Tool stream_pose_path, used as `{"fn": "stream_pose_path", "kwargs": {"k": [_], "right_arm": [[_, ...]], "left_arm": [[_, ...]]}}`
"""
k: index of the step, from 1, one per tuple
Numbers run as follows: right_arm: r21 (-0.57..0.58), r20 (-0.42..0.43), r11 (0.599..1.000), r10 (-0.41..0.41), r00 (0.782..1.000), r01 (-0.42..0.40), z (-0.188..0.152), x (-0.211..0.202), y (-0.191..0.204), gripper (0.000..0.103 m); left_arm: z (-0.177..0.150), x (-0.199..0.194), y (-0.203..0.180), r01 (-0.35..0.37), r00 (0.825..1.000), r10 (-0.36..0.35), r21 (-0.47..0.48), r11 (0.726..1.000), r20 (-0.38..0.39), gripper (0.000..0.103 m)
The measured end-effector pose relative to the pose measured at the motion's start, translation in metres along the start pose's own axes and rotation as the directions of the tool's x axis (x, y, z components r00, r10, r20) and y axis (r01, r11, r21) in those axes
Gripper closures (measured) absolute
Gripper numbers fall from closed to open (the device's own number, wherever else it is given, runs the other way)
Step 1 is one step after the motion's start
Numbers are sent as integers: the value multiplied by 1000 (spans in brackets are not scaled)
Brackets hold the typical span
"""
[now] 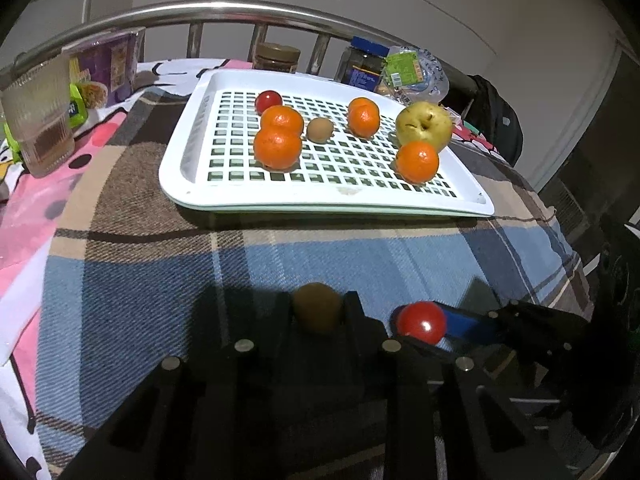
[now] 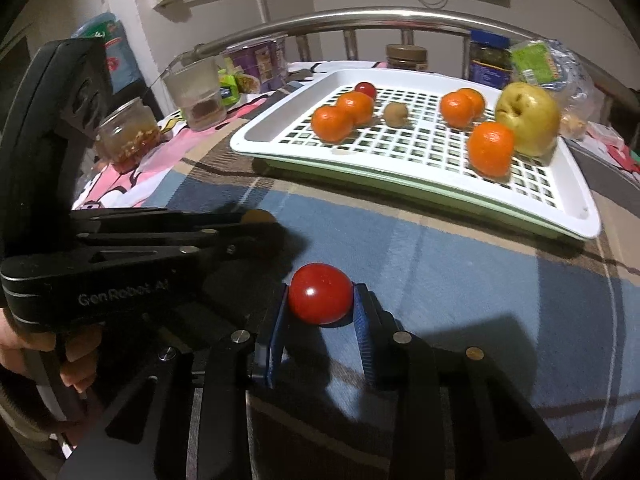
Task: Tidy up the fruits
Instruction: 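Grasp the red tomato with the right gripper while the left gripper grasps the kiwi, then carry the tomato and kiwi over the tray and open both grippers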
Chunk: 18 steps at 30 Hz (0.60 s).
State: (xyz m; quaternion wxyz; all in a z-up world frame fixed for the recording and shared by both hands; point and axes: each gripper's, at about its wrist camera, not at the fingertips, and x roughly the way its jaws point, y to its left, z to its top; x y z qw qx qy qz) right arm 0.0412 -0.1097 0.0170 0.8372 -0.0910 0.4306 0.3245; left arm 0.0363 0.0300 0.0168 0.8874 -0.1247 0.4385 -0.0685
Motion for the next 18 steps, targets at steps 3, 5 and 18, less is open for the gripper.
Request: {"fn": "stream_pose_path", "kwargs": {"k": [3,5,18], "right_arm": [[18,3,999,-34,999,34,-2,-6,-4,73],[24,7,998,-57,998,57,-2,-10,-7,73],[113,62,988,-116,991,108,4,-44,-49,73]], "left_arm": [[0,-5,-3,-9,1000,9,10,1000,8,75],[0,-8,-6,-15,1000,15,20,1000,13,75],[24,-38,-19,-63,993,55,75,995,102,75]]}}
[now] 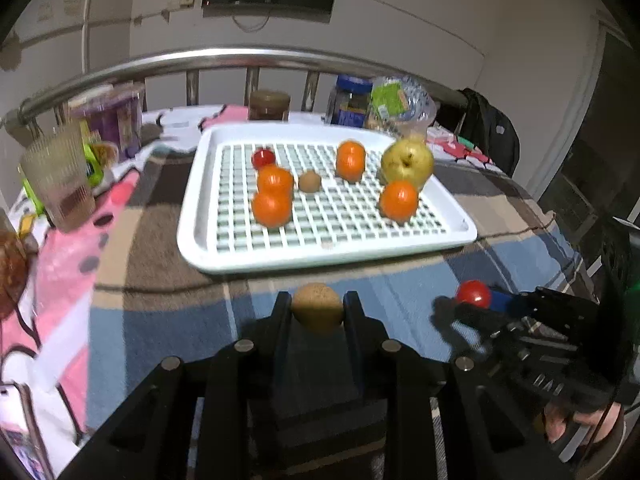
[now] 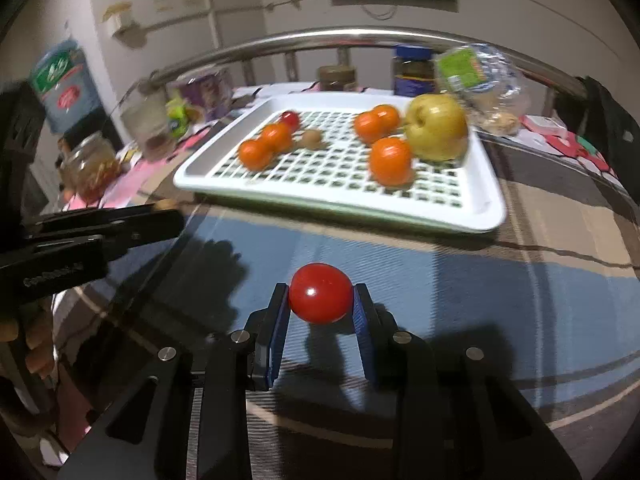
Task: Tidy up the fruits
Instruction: 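Carry the tomato and kiwi over the tray and open both grippers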
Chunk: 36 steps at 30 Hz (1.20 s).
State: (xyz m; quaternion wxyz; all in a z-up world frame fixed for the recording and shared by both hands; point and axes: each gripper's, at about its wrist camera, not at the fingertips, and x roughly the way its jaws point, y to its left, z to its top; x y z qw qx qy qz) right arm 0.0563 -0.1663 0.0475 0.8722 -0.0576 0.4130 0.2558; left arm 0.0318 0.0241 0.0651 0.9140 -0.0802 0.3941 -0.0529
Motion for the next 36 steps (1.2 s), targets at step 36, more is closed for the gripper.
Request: {"fn": "stream_pose_path", "kwargs": {"k": [36], "right_arm": [[98,-138,991,-74,988,88,97,78,-85,73]], "left_arm": [[72,121,-22,-33,989,39,46,998,-144,75]]}}
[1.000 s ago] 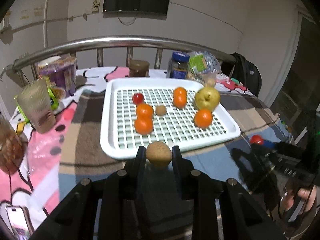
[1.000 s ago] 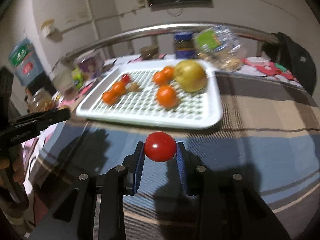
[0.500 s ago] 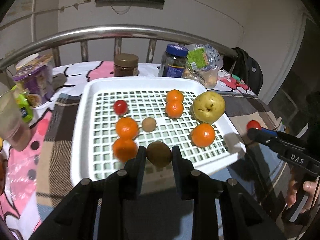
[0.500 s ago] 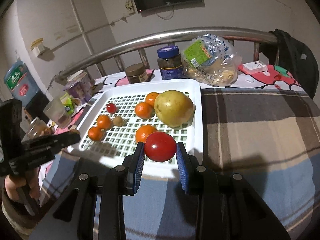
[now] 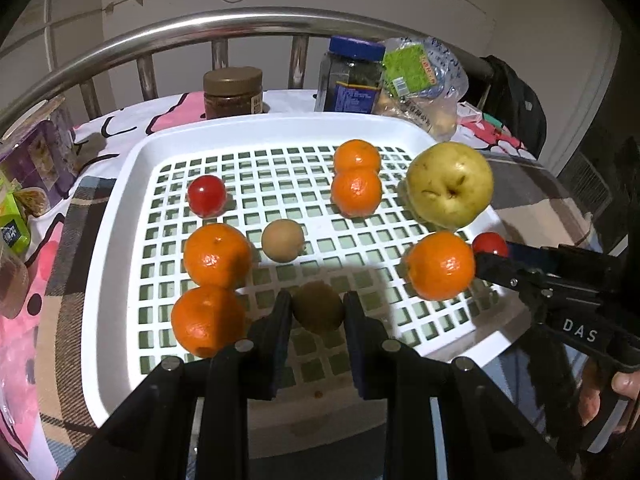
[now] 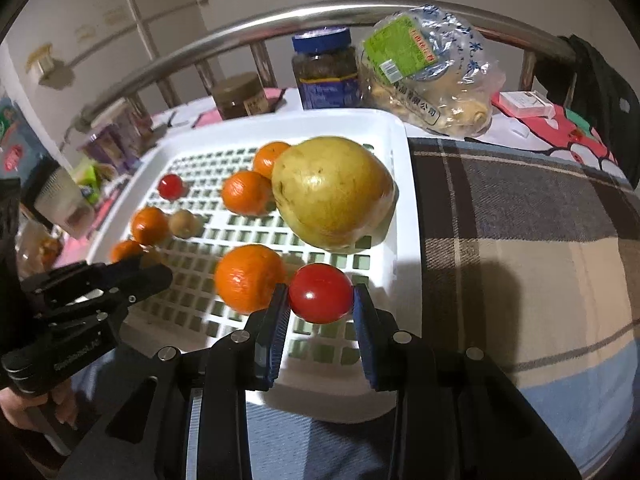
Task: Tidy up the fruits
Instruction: 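Carry the tomato and kiwi over the tray and open both grippers, then withdraw both grippers away from the tray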
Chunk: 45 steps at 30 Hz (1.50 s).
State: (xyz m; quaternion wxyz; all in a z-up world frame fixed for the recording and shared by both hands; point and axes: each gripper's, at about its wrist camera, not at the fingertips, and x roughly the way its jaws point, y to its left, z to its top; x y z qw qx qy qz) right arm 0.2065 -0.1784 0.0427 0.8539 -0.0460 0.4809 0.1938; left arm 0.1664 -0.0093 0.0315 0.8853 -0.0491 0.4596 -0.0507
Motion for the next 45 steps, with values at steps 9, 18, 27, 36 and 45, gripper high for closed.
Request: {"fn": "stream_pose_path", "kwargs": {"k": [9,18,27,36,45], "right_arm": [[-27,-6,999,-42,999,42,5,19,2,72],[-8,273,1000,8,962,-6,-2,-68,-2,10],[-24,526,994,105,844,-108,-19,-180,21,0],[-101,584,987,160,796,-125,-63,-219,57,0],[-125,578,991,110,808,-45,-108,-210,84,0]], "left_arm": [[2,7,-4,-38,999,38,28,999,12,73],[6,-63,-8,56,977,-61,31,998,204,6],[-8,-175,9,98,895,-80,-19,995,440,0],[-60,-214,26,30,881,7,-71,997,472,0],[-105,-204,27,-14,913,49,-88,996,405,0]]}}
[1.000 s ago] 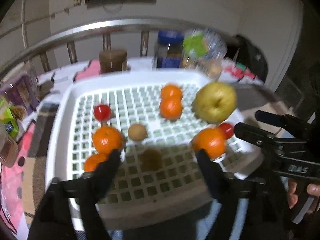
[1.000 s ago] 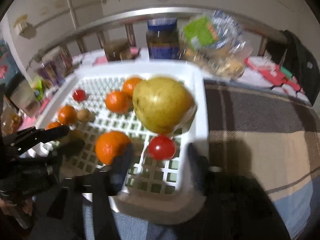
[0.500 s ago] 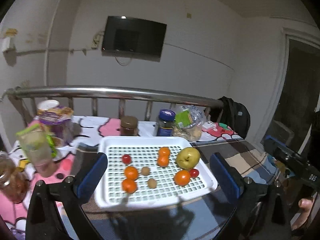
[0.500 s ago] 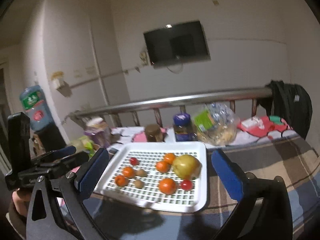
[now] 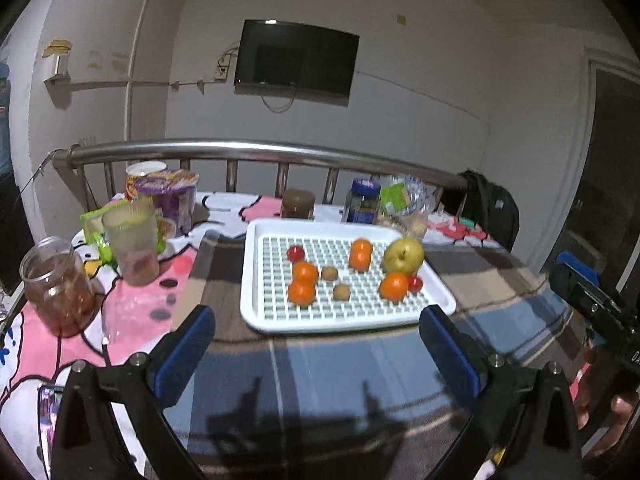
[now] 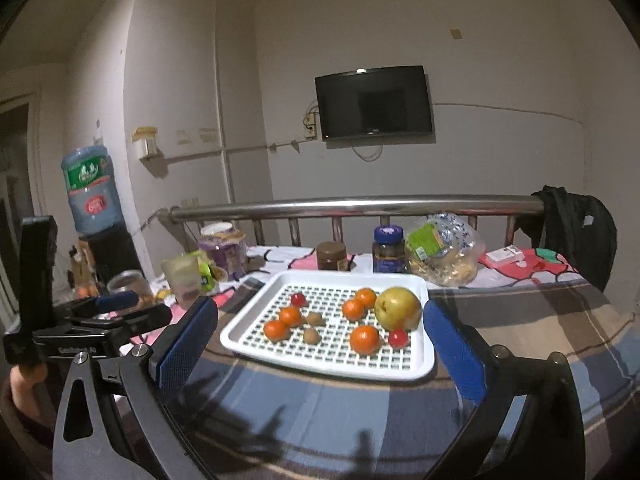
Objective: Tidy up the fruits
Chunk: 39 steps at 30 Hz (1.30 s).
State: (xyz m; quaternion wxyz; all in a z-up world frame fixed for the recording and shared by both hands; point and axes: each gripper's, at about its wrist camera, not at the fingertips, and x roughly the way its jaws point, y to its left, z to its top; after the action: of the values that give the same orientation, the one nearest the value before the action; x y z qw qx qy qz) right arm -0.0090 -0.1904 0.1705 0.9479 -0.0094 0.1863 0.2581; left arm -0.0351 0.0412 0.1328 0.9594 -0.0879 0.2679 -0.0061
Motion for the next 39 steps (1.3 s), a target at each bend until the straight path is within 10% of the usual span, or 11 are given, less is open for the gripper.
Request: {"fn": "stream_pose_path", "kwargs": {"k": [39], "right_arm": [[7,-401,989,-130,907,145,-115,66,-5,0]], "left_arm": [[-93,70,-20,-33,947,68,115,993,-315,0]]}}
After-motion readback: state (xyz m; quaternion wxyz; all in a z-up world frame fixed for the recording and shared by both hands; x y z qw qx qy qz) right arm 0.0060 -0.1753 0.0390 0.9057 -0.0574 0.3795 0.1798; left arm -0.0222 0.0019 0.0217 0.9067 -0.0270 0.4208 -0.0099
